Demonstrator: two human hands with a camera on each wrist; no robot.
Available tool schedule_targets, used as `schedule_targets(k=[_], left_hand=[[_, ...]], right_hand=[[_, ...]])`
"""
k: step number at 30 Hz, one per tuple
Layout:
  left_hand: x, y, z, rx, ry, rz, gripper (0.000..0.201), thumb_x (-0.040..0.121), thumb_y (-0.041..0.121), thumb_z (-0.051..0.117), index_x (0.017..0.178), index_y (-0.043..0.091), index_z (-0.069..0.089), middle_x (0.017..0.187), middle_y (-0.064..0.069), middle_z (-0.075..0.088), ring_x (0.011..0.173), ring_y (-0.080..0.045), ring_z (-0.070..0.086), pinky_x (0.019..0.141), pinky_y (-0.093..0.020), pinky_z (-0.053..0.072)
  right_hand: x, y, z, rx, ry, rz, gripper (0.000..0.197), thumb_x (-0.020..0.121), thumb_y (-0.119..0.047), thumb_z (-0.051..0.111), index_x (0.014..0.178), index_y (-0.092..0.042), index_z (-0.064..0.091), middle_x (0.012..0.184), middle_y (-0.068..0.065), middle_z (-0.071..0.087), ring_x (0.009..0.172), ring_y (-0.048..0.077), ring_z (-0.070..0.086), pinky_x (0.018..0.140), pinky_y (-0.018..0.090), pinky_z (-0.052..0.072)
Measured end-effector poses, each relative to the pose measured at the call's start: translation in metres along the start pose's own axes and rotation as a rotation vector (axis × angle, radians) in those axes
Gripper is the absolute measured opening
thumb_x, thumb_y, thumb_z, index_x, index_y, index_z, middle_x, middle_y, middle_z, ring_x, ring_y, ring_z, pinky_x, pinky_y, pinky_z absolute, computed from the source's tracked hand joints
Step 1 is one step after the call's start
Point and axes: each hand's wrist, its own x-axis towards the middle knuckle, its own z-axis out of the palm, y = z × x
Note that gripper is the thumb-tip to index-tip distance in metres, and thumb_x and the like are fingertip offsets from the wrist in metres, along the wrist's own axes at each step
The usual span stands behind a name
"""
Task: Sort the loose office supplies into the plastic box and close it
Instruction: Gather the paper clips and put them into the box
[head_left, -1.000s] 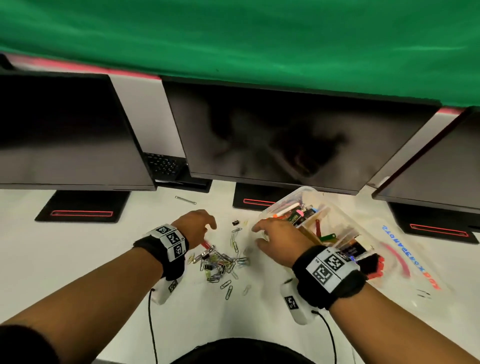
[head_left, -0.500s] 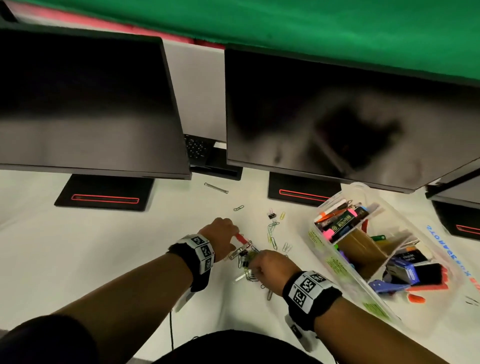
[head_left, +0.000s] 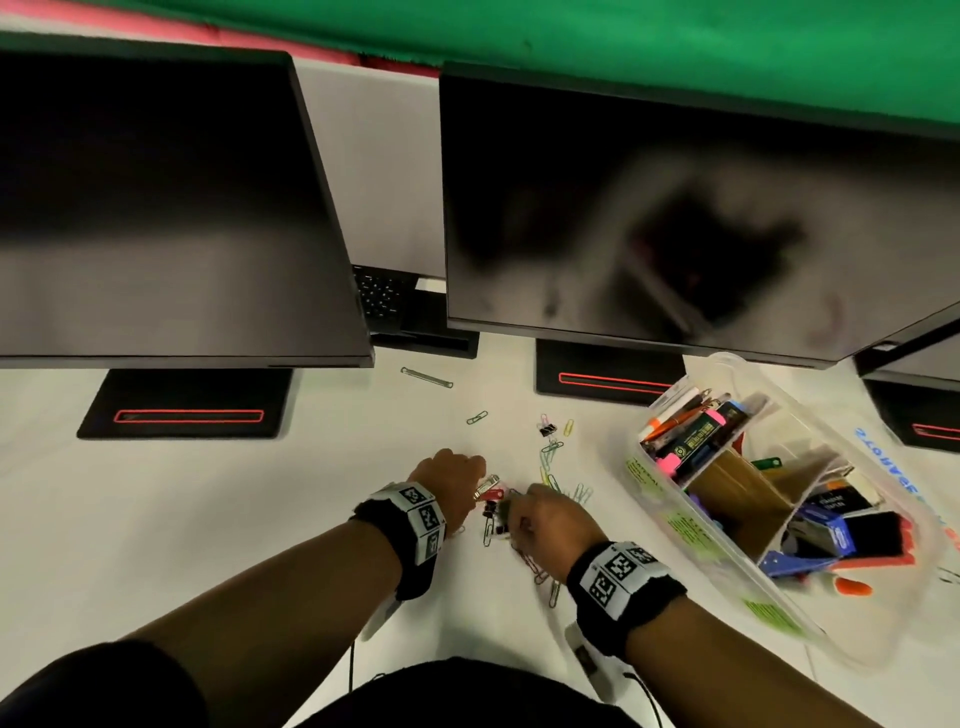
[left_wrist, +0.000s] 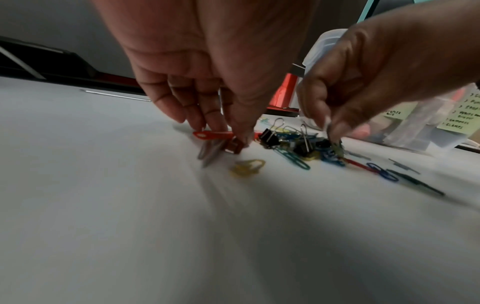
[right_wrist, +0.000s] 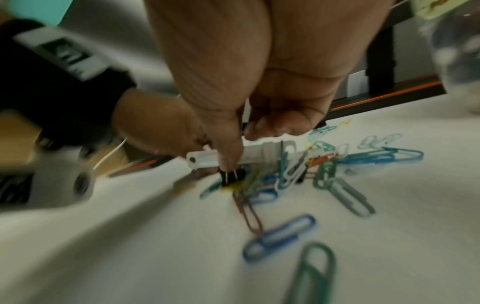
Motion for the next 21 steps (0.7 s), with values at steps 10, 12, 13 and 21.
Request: schedule_targets(k=[10, 12, 13, 21], left_hand=[[-0.013, -0.019, -0.001, 0.002, -0.004, -0.048, 0.023, 0.092, 0.014, 0.044, 0.114, 0.013, 0.05, 0.119, -0.01, 0.051, 0.11, -0.028, 0.053, 0.089, -0.035, 0.045], [-0.017, -0.023, -0.001, 0.008, -0.003, -0.049, 0.025, 0.093, 0.016, 0.044, 0.117, 0.013, 0.049, 0.12, -0.01, 0.052, 0.11, -0.029, 0.055, 0.088, -0.036, 0.045], [-0.02, -0.026, -0.001, 0.004, 0.0, -0.055, 0.027, 0.093, 0.017, 0.044, 0.119, 0.013, 0.048, 0.12, -0.01, 0.052, 0.111, -0.029, 0.055, 0.089, -0.037, 0.045], [-0.029, -0.037, -0.007, -0.071, -0.026, -0.074, 0.025, 0.089, 0.017, 0.05, 0.114, 0.012, 0.049, 0.119, -0.009, 0.051, 0.109, -0.028, 0.054, 0.086, -0.036, 0.046]], right_hand=[[0.033, 0.014, -0.035, 0.881, 0.333, 0.369, 0.03, 0.087, -0.003, 0.059, 0.064, -0.017, 0.046, 0.068, 0.006, 0.058, 0.066, 0.021, 0.05, 0.066, 0.032, 0.043], [0.038, 0.015, -0.036, 1.005, 0.28, 0.38, 0.028, 0.089, 0.001, 0.055, 0.067, -0.015, 0.046, 0.071, 0.011, 0.064, 0.062, 0.022, 0.052, 0.057, 0.027, 0.043], [0.04, 0.014, -0.035, 1.06, 0.254, 0.38, 0.028, 0.09, 0.003, 0.053, 0.069, -0.013, 0.045, 0.071, 0.012, 0.064, 0.062, 0.022, 0.054, 0.053, 0.025, 0.044], [0.044, 0.008, -0.032, 1.374, 0.181, 0.421, 0.036, 0.088, 0.012, 0.048, 0.065, -0.013, 0.036, 0.08, 0.016, 0.069, 0.07, 0.022, 0.069, 0.056, 0.026, 0.059]])
